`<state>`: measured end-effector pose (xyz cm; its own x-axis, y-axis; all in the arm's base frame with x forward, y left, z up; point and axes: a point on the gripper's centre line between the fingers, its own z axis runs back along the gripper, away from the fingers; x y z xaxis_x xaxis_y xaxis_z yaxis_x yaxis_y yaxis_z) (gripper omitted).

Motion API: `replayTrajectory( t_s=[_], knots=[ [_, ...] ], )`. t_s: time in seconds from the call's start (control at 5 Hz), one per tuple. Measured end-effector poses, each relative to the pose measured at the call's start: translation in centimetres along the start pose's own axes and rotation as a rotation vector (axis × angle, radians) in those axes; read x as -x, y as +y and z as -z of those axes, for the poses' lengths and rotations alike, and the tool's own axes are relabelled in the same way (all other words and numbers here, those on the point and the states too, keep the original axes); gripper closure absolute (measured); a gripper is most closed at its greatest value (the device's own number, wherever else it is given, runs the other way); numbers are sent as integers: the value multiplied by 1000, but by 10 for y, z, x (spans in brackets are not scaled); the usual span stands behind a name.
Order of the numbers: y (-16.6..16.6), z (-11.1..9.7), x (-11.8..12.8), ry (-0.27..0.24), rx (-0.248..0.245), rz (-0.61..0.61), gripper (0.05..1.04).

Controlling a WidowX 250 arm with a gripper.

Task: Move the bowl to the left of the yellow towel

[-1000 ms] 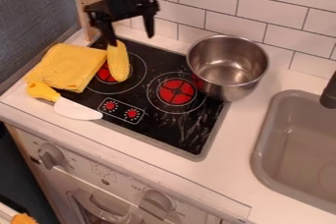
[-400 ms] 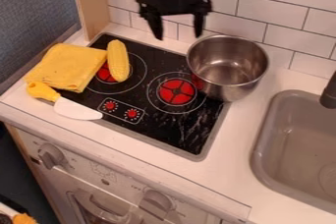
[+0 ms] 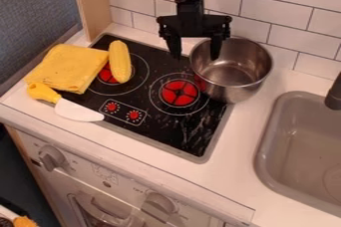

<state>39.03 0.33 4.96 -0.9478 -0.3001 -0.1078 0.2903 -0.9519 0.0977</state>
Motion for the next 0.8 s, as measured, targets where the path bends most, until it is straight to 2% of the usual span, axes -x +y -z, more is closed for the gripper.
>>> replayTrajectory(
  t_s=[0.2, 0.6, 0.8],
  knots=[
    [-4, 16, -5, -23, 14, -2, 158],
    [-5, 19, -7, -19, 18, -8, 736],
    [-6, 22, -12, -36, 19, -11, 936]
  ],
)
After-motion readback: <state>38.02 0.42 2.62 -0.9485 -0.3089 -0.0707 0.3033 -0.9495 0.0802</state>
